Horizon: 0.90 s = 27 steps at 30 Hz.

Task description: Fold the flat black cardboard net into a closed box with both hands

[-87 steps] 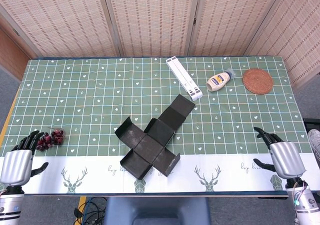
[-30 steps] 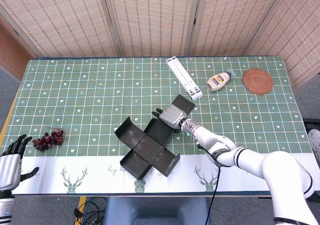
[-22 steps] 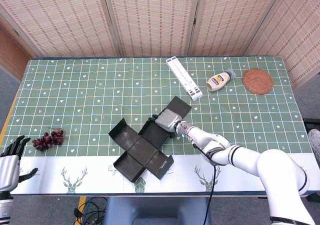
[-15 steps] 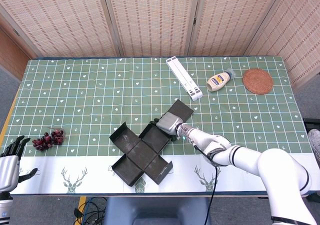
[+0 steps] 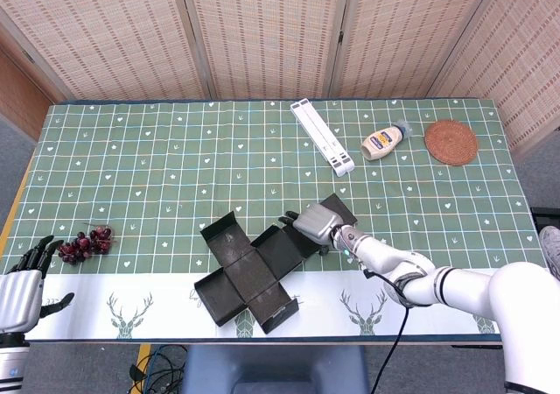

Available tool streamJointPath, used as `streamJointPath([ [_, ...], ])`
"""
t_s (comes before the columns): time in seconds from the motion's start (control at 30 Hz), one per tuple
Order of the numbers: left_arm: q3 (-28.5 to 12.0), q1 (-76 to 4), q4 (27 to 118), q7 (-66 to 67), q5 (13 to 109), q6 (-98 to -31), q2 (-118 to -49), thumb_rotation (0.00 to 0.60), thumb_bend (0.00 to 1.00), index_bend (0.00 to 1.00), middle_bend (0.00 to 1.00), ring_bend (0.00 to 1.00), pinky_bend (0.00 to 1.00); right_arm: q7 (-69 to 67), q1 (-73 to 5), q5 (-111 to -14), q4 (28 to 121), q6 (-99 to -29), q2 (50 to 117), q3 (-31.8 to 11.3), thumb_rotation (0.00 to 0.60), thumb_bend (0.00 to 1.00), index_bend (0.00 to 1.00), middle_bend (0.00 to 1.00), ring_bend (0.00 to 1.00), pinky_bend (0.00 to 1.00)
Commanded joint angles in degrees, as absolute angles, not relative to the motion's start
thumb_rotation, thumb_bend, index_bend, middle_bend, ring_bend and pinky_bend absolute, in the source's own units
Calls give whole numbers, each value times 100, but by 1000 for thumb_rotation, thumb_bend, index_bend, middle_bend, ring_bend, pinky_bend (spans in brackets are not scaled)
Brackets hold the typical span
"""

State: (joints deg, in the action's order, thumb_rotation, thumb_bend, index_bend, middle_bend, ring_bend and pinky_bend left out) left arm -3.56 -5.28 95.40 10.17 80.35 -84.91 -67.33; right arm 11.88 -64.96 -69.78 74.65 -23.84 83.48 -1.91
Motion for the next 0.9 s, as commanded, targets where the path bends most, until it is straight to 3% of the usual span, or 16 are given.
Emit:
streamJointPath([
  [0.03,-354,-522,9547,1010,8036,-8494,-6720,600,63,154,132,195,426,2050,-6394,-6236,7735,-2872,8341,46,600,11,0,20,712,1000],
  [0.43,-322,-520,9553,861,8080,-8430,-6712,600,64,151,132,195,426,3522,-6511,-4738,8023,-3756,8710,374,600,0,0,17,708,1000],
  [0.9,-318,-493,9529,811,8102,-8453,-6711,600,63,149,132,195,426,3738,-6589,-4412,7788,-3897,9091,292,600,25,0,76,708,1000],
])
